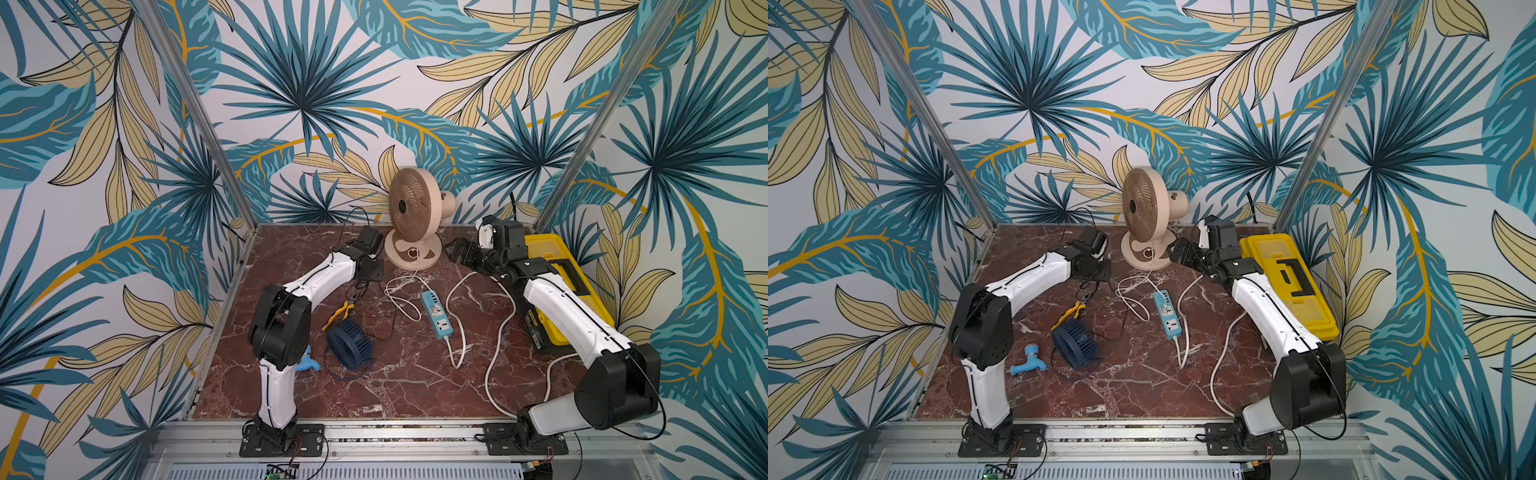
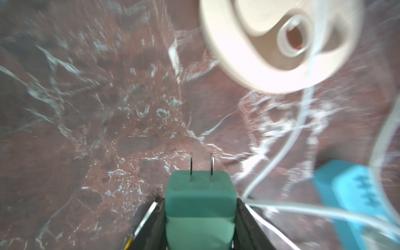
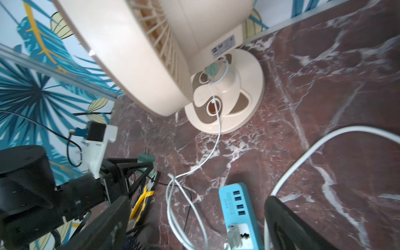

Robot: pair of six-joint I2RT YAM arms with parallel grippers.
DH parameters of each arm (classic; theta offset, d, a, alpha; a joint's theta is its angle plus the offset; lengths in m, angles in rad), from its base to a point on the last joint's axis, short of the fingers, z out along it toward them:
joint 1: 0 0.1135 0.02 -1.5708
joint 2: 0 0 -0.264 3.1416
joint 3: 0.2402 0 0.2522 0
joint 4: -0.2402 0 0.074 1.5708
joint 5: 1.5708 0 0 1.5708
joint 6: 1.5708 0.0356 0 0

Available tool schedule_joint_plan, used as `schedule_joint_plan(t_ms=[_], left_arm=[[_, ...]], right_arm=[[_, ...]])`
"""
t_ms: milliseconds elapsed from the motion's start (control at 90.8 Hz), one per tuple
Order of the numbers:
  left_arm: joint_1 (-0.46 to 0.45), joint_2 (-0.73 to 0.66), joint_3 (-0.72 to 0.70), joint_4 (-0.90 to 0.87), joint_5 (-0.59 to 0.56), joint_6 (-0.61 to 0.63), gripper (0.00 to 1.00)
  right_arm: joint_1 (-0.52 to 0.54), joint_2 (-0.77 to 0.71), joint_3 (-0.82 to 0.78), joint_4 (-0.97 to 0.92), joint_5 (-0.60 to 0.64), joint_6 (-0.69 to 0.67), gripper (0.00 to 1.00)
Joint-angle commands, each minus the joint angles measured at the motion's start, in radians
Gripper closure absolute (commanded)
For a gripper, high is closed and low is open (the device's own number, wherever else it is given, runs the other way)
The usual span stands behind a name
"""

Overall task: Plug the desk fan into the power strip
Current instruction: Pick up the plug from the center of the board, then adjust the plug.

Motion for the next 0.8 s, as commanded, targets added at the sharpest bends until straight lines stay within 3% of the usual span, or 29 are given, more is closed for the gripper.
schedule_joint_plan(t_ms=[0, 253, 474, 793], left_arm=[[-0.002, -0.145, -0.093, 0.130, 0.063, -0.036, 0.72], [-0.003, -0.376, -0.246, 0.276, 0.199, -0.138, 0.72], [-0.026, -0.514, -0.403, 0.546, 0.337, -0.266, 0.72], [-0.123, -0.647, -0.631, 0.876, 0.384, -0.075, 0.72]], right_arm=[[0.002, -0.013, -0.080, 0.136, -0.168, 0.037, 0.00], [0.068, -0.057, -0.159, 0.246, -0.218, 0.028, 0.01], [0.125, -0.115, -0.293, 0.531, -0.221, 0.112, 0.18], [0.181, -0.275, -0.343, 0.567, -0.119, 0.177, 0.32]])
